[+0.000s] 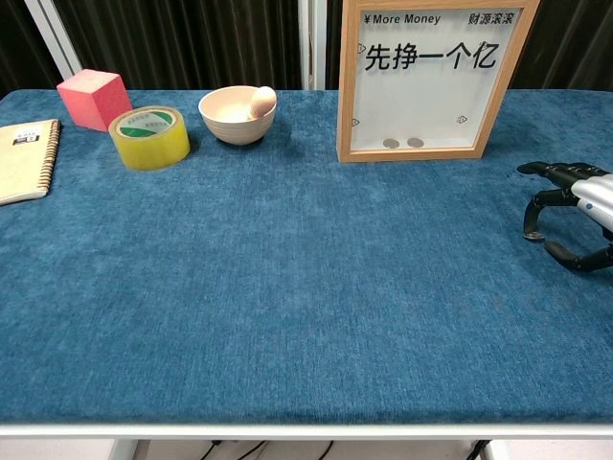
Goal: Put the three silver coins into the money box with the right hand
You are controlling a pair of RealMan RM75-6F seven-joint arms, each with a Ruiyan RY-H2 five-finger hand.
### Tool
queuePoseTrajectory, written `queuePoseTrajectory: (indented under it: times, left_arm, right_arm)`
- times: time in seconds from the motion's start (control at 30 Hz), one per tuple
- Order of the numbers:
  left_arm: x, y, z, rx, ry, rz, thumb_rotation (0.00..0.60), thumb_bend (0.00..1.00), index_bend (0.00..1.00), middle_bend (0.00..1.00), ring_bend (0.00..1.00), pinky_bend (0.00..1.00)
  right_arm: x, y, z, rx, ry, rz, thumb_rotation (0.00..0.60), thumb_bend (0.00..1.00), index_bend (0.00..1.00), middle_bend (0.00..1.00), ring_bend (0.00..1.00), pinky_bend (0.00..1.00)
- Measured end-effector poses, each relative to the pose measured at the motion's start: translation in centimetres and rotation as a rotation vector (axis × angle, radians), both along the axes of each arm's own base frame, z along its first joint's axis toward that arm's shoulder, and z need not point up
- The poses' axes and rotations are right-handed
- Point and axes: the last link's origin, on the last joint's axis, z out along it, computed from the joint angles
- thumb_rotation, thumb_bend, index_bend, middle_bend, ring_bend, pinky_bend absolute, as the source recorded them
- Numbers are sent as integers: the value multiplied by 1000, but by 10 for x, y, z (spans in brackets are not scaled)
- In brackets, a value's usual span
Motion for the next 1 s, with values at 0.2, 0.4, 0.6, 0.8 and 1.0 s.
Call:
queuePoseTrajectory:
  times: [0.2,0.4,0.6,0.8,1.0]
  left_arm:
    - [-1,1,0,-1,-2,0,600,41,43,40,0,0]
    - [-1,1,0,0,-6,1,600,41,43,39,0,0]
    - [-1,3,0,-4,-9,-2,600,41,43,39,0,0]
    - [-2,3,1,-3,-14,-2,600,41,43,39,0,0]
    - [-3,4,1,-3,-16,-1,600,41,43,40,0,0]
  right_arm:
    - [1,-2,-1,-1,1,1,600,332,446,40,0,0]
    - [2,-3,-2,-4,3,2,600,332,449,40,0,0]
    - [3,-4,-2,-11,6,9,600,332,452,39,0,0]
    - [5,-5,-2,-13,9,19,600,334,451,39,0,0]
    - [5,-6,-2,-17,9,30,600,337,445,40,0,0]
